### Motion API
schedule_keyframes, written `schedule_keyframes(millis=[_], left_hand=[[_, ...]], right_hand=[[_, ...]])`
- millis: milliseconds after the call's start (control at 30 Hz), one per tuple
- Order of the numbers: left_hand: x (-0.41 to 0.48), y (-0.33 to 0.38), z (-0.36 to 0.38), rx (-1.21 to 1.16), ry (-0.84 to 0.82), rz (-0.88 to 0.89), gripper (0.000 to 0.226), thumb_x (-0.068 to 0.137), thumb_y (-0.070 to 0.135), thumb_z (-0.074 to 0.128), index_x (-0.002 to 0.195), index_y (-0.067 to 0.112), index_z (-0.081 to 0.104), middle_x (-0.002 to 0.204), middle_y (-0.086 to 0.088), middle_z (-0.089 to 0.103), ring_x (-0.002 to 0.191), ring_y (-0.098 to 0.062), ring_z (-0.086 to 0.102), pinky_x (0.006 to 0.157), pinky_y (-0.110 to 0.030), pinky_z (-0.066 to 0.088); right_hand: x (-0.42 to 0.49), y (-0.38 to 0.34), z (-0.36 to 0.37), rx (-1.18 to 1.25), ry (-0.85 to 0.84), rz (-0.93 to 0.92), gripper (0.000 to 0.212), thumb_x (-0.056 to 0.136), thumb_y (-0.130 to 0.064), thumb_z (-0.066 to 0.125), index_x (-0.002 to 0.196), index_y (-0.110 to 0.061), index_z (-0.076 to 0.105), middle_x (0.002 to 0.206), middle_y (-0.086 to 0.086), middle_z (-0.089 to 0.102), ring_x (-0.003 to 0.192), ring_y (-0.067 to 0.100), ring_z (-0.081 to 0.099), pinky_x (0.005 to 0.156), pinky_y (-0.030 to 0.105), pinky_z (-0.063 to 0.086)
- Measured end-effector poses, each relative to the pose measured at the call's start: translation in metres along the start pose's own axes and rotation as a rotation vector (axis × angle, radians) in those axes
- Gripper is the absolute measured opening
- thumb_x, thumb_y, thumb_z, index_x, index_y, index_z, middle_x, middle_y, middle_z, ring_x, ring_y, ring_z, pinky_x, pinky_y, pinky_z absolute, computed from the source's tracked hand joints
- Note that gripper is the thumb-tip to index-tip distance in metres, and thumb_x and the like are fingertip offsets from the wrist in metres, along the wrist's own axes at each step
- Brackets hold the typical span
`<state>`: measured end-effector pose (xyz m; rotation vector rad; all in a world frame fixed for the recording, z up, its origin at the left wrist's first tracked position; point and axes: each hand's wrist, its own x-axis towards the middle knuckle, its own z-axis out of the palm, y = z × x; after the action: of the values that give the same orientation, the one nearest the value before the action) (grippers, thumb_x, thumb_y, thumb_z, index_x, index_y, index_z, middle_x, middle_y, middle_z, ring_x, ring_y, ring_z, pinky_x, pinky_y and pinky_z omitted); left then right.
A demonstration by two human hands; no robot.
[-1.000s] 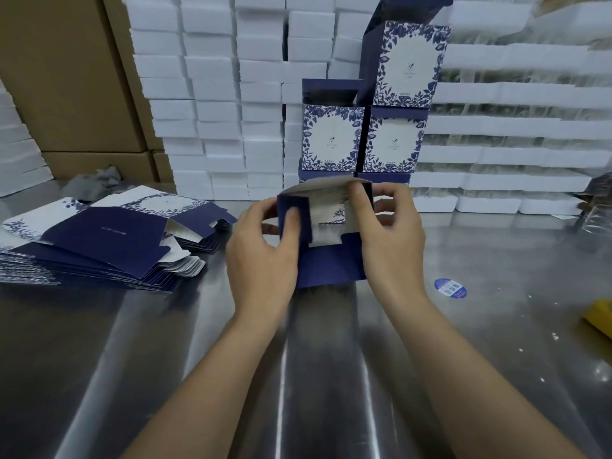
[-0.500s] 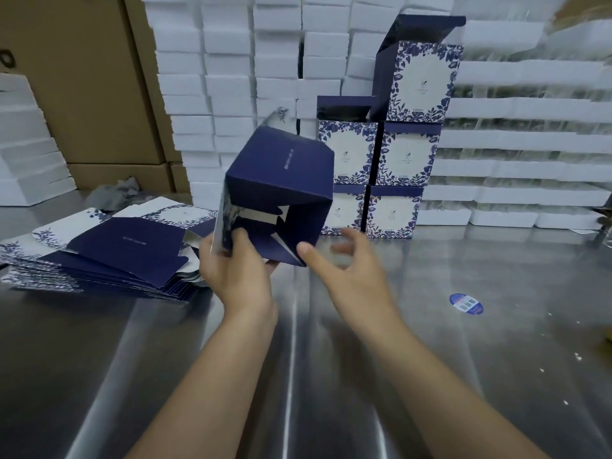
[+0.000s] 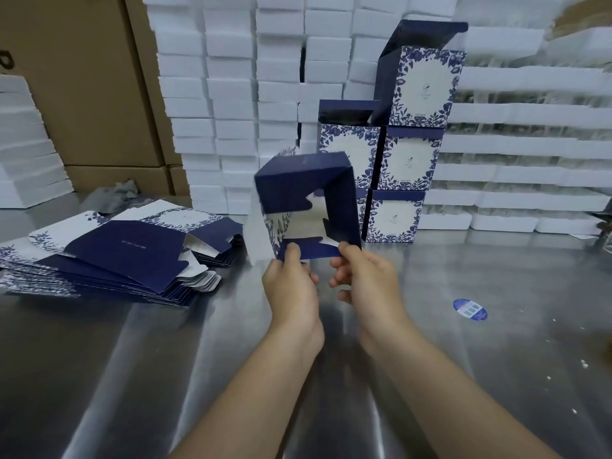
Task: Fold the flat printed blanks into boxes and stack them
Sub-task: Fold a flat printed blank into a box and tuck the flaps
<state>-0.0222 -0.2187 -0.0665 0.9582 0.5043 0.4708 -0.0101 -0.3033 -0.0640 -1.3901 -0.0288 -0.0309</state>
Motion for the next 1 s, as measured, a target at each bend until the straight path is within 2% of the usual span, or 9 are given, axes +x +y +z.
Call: schedule_keyframes(millis=[233, 367, 433, 500, 567, 700, 800, 900, 1000], left_hand=[[0.0, 0.0, 0.0, 0.185, -0.29, 0.133, 0.031, 0.102, 0.039, 0.065, 0.08, 0.019, 0.055, 0.06, 0.007, 0.052, 0.059, -0.009, 0.053, 0.062, -0.029, 0.039], [0.004, 0.023, -0.02, 0.534, -0.622, 0.141, 0.036, 0.079, 0.041, 0.083, 0.108, 0.022, 0.074, 0.096, -0.004, 0.077, 0.085, -0.008, 0.071, 0.081, -0.035, 0.049], [0.011, 0.028, -0.036, 0.625, -0.598, 0.138, 0.034, 0.085, 0.022, 0.08, 0.119, 0.023, 0.071, 0.116, -0.008, 0.076, 0.098, -0.015, 0.072, 0.081, -0.033, 0.053], [0.019, 0.028, -0.05, 0.586, -0.4, 0.192, 0.036, 0.096, -0.002, 0.064, 0.124, 0.021, 0.067, 0.125, -0.012, 0.072, 0.099, -0.019, 0.068, 0.068, -0.026, 0.055], [0.026, 0.028, -0.06, 0.568, -0.216, 0.357, 0.051, 0.096, -0.01, 0.055, 0.131, 0.027, 0.058, 0.131, -0.01, 0.065, 0.105, -0.016, 0.064, 0.074, -0.027, 0.057], [0.033, 0.016, -0.08, 0.93, -0.463, 0.808, 0.102, 0.086, 0.003, 0.078, 0.151, 0.059, 0.023, 0.153, 0.024, 0.042, 0.138, 0.005, 0.046, 0.094, -0.016, 0.051], [0.035, 0.006, -0.083, 0.895, -0.626, 0.816, 0.121, 0.082, 0.029, 0.09, 0.159, 0.058, 0.001, 0.162, 0.032, 0.028, 0.143, 0.01, 0.041, 0.095, -0.002, 0.045], [0.038, 0.01, -0.078, 0.763, -0.636, 0.784, 0.127, 0.078, 0.037, 0.093, 0.157, 0.063, -0.003, 0.16, 0.039, 0.027, 0.142, 0.008, 0.044, 0.095, -0.008, 0.05], [0.043, 0.012, -0.078, 0.699, -0.664, 0.781, 0.13, 0.075, 0.038, 0.095, 0.156, 0.066, -0.003, 0.158, 0.042, 0.028, 0.144, 0.008, 0.042, 0.097, -0.007, 0.048]], right_hand=[[0.008, -0.009, -0.01, 0.106, 0.038, 0.013, 0.031, 0.102, -0.034, 0.063, 0.081, -0.012, 0.063, 0.052, -0.006, 0.054, 0.05, 0.009, 0.058, 0.054, 0.027, 0.041], [0.01, -0.029, -0.027, 0.121, 0.11, -0.162, 0.032, 0.101, -0.026, 0.062, 0.072, -0.014, 0.06, 0.051, -0.006, 0.051, 0.051, 0.012, 0.056, 0.052, 0.025, 0.041], [0.007, -0.034, -0.037, 0.059, 0.114, -0.283, 0.035, 0.101, -0.021, 0.062, 0.069, -0.008, 0.058, 0.053, -0.002, 0.051, 0.053, 0.013, 0.052, 0.05, 0.021, 0.042], [0.003, -0.034, -0.045, -0.047, 0.12, -0.389, 0.04, 0.097, -0.023, 0.062, 0.074, 0.009, 0.053, 0.062, 0.019, 0.049, 0.061, 0.017, 0.048, 0.054, 0.027, 0.04], [0.004, -0.034, -0.049, -0.178, 0.117, -0.458, 0.042, 0.09, -0.029, 0.058, 0.077, 0.009, 0.047, 0.073, 0.03, 0.043, 0.067, 0.021, 0.038, 0.062, 0.036, 0.032], [0.014, -0.027, -0.047, -0.436, 0.093, -0.562, 0.036, 0.088, -0.039, 0.061, 0.065, -0.025, 0.037, 0.058, -0.006, 0.037, 0.06, 0.009, 0.031, 0.057, 0.029, 0.027], [0.019, 0.003, -0.052, -0.463, -0.056, -0.594, 0.015, 0.095, -0.054, 0.063, 0.098, -0.042, 0.056, 0.09, -0.02, 0.065, 0.082, 0.003, 0.061, 0.07, 0.029, 0.052], [0.024, 0.024, -0.061, -0.496, -0.224, -0.644, 0.051, 0.102, -0.048, 0.059, 0.149, -0.052, 0.039, 0.13, -0.03, 0.059, 0.116, 0.003, 0.064, 0.083, 0.02, 0.057], [0.035, 0.03, -0.062, -0.5, -0.263, -0.758, 0.061, 0.106, -0.038, 0.052, 0.161, -0.049, 0.026, 0.143, -0.025, 0.056, 0.126, 0.005, 0.062, 0.094, 0.015, 0.051]])
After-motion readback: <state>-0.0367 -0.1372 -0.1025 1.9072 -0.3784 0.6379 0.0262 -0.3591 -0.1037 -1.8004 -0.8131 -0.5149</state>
